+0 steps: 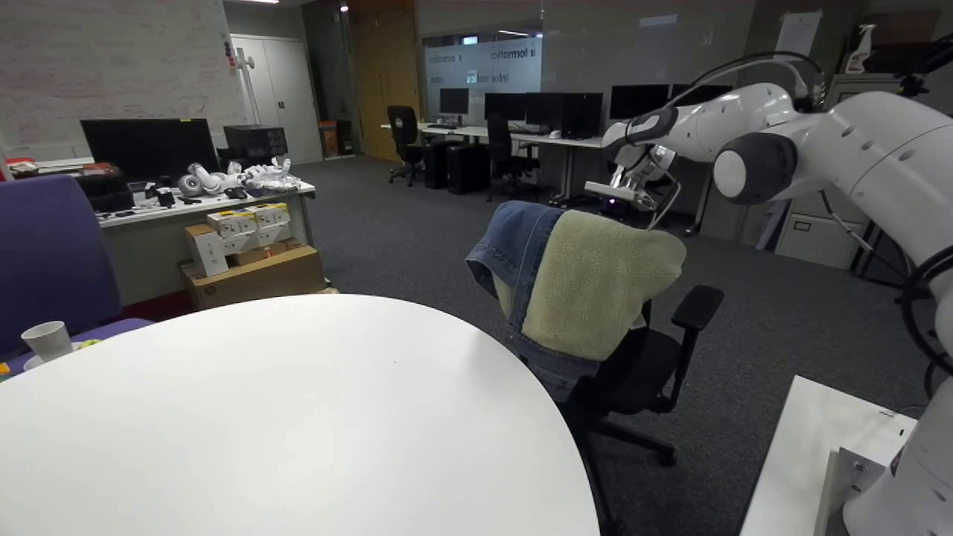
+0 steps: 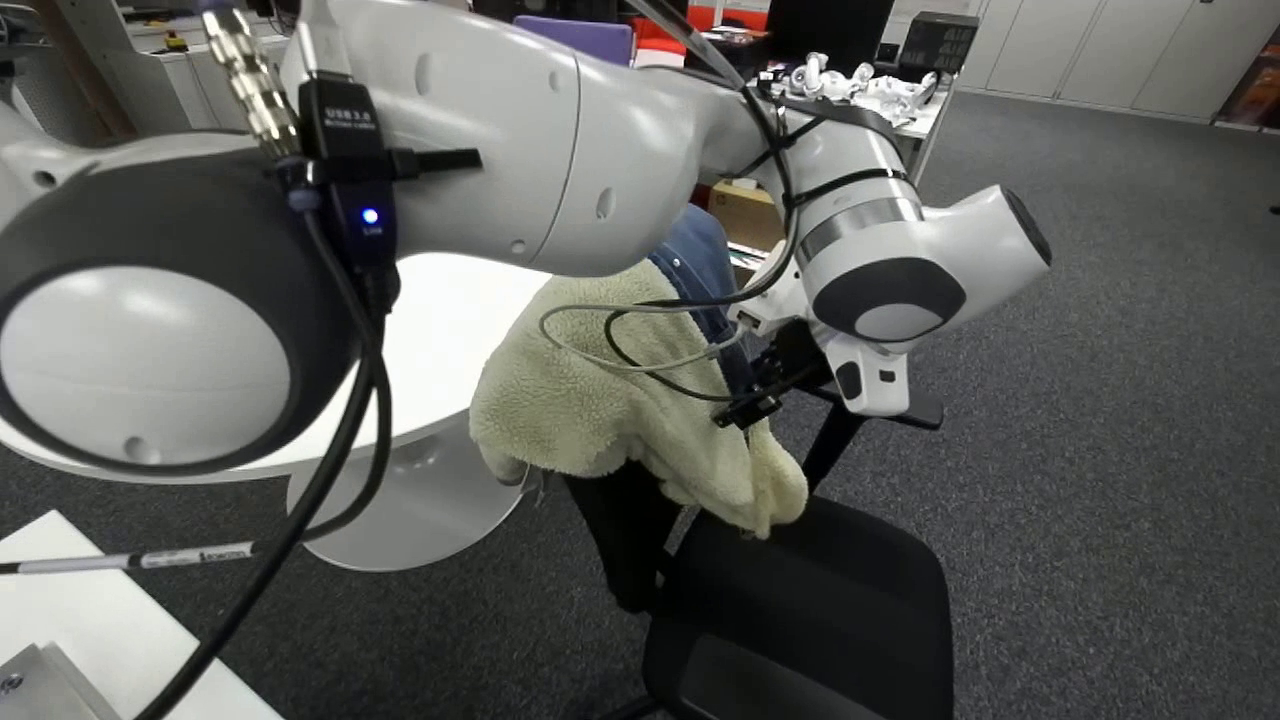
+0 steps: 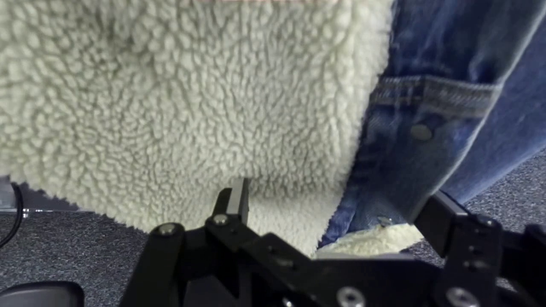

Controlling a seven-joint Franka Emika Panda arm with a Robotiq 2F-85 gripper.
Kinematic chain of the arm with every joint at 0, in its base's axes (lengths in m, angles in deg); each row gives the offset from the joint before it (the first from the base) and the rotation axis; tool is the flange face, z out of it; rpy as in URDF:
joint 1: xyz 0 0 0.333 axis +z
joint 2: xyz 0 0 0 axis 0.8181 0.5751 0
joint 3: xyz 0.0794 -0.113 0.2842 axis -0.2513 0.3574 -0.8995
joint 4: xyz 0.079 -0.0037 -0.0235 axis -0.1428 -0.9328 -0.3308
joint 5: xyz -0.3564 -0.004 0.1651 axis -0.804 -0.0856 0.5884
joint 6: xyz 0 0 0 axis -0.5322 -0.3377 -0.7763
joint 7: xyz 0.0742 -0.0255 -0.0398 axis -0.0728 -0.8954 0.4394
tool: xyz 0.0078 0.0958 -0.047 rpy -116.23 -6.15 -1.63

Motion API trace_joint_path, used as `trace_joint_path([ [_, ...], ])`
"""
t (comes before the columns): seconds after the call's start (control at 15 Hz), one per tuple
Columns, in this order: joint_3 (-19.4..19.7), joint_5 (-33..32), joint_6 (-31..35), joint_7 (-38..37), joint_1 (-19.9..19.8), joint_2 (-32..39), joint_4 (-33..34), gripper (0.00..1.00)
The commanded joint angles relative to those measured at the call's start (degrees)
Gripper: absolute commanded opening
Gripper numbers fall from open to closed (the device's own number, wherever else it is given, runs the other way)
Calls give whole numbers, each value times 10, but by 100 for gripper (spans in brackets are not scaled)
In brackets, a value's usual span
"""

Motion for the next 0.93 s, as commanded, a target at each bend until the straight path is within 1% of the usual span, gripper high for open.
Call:
trace_joint_path([
  [0.0,-8,7,-53,-45,-25,50,83,100],
  [0.13,-15,8,-86,-44,-32,58,100,100],
  [0.27,-27,6,-147,-16,-39,61,116,100],
  [0.33,-29,4,-165,-8,-38,59,118,100],
  [0.4,-54,-15,-165,-8,-44,49,110,100],
  [0.67,-80,-17,-165,-9,-50,54,139,100],
  [0.87,-92,-17,-155,-18,-53,57,160,100],
])
